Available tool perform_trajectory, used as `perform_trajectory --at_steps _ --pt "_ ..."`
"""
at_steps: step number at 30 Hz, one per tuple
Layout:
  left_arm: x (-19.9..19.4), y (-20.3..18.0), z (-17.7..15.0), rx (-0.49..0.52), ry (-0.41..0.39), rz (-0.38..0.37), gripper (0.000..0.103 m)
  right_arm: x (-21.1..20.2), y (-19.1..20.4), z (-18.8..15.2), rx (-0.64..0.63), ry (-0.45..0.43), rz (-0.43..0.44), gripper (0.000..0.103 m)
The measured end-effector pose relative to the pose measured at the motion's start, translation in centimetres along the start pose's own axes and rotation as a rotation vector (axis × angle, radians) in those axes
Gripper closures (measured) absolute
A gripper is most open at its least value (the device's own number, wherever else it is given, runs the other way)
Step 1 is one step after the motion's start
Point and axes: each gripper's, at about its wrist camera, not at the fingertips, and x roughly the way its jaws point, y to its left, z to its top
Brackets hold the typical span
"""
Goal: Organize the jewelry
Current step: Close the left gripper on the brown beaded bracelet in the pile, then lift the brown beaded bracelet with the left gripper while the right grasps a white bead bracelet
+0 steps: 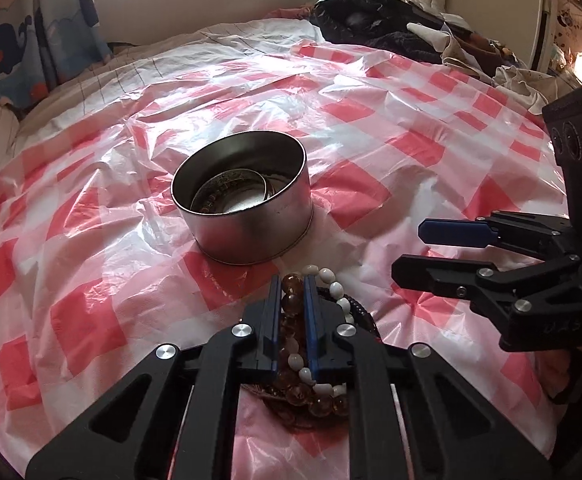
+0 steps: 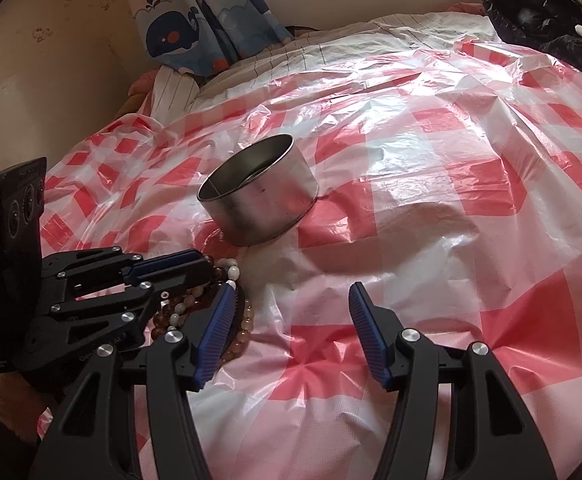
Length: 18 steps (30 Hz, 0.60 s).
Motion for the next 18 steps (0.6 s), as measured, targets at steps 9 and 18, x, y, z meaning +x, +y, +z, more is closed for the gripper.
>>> perform_trajectory --at_steps 9,18 --pt "-7.8 2.5 -1.1 -0.133 -0.107 -0.044 0.093 0.1 1.0 0.2 -0.038 -0.02 0.036 0.045" --pt "-9.8 5.1 -1.5 -0.231 -0.165 -0.051 0.093 4.0 3.1 1.1 -0.07 0.07 0.107 0.045"
